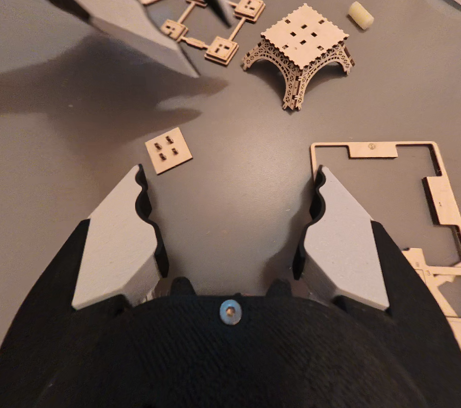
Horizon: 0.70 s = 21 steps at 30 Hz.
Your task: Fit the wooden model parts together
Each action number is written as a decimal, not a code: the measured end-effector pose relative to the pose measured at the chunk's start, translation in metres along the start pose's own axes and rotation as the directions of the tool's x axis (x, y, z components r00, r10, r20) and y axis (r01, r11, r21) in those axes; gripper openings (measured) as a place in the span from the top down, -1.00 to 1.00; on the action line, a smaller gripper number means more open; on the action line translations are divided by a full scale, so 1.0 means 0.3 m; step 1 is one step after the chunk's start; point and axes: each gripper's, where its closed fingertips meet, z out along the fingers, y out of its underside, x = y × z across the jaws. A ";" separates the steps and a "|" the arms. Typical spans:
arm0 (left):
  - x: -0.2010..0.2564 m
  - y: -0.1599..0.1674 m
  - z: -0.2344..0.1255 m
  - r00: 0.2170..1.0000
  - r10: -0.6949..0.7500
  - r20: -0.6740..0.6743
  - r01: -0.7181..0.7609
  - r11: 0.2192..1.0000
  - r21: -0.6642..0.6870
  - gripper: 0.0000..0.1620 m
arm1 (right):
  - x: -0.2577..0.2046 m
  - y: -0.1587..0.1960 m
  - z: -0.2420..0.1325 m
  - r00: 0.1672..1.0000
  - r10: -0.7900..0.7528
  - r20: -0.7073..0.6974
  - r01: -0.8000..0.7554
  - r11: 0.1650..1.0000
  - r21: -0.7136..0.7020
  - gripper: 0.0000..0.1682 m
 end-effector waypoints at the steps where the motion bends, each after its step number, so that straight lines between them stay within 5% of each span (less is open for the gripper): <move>1: -0.031 -0.012 0.010 1.000 -0.016 0.017 0.016 1.000 0.027 0.42 | -0.008 -0.009 -0.009 1.000 0.011 0.028 -0.012 1.000 0.024 -0.51; 4: -0.098 -0.044 0.041 1.000 -0.002 0.026 0.000 0.997 0.077 0.15 | -0.007 -0.044 -0.044 0.997 0.034 0.069 -0.041 0.993 0.114 -0.44; 12: -0.159 -0.054 0.136 0.993 0.055 -0.104 -0.046 0.994 0.095 -0.04 | 0.047 -0.096 -0.099 0.995 -0.084 -0.053 0.093 0.974 0.207 -0.38; 21: -0.156 -0.040 0.172 0.986 0.128 -0.107 -0.115 0.987 0.116 0.33 | 0.114 -0.112 -0.101 0.969 -0.134 -0.207 0.181 0.957 0.229 -0.24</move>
